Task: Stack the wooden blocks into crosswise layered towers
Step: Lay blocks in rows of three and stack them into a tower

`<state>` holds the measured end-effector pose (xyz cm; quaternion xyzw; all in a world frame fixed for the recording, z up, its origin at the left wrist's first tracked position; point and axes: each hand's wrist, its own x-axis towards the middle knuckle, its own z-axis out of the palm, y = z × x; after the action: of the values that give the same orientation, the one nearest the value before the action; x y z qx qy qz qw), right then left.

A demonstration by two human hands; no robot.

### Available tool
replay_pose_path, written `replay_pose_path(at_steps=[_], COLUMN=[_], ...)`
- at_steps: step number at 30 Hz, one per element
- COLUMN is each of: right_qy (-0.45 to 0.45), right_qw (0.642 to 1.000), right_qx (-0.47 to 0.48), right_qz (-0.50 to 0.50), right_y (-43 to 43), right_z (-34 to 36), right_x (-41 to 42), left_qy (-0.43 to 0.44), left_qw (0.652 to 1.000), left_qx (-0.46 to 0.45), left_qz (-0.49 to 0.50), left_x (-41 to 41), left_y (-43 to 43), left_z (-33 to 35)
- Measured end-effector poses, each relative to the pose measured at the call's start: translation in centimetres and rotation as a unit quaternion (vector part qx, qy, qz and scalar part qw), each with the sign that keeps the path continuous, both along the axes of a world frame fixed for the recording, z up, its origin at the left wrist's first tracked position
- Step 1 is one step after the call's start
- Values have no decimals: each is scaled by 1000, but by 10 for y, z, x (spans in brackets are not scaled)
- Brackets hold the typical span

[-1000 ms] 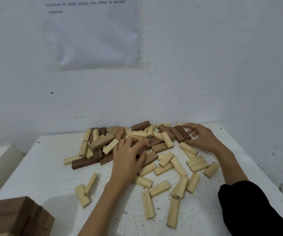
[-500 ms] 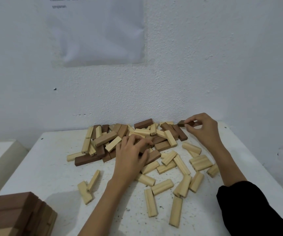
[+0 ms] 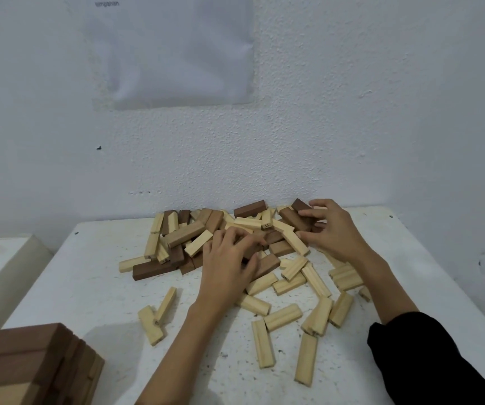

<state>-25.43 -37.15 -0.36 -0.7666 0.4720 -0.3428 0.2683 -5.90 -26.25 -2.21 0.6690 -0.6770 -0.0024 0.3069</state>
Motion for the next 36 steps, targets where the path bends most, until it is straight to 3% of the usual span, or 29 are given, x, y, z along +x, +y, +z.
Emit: replay_pose_path(at_steps=[4,13,17,26,36], right_qy=[56,85,43,-169,-202], right_qw=[998,989,989,968,966], right_qx=[-2,-59,-72,-75,-102], right_qz=[10,-107,-118,-170,-128], right_y=[0,12,15,46,152], right_z=[2,0,-5,2,-13], right_x=[1,18,21,9,24], left_qy=[5,42,73,156,154], left_qw=[1000,998,995,987,988], left_qx=[-3,-46,-56,-44,-16], left_qz=[-3,-15,-30,-19,-20], left_x=[-2,1,-1,0,-8], left_y=[-1,2,6,19,75], left_z=[1,2,4,23,30])
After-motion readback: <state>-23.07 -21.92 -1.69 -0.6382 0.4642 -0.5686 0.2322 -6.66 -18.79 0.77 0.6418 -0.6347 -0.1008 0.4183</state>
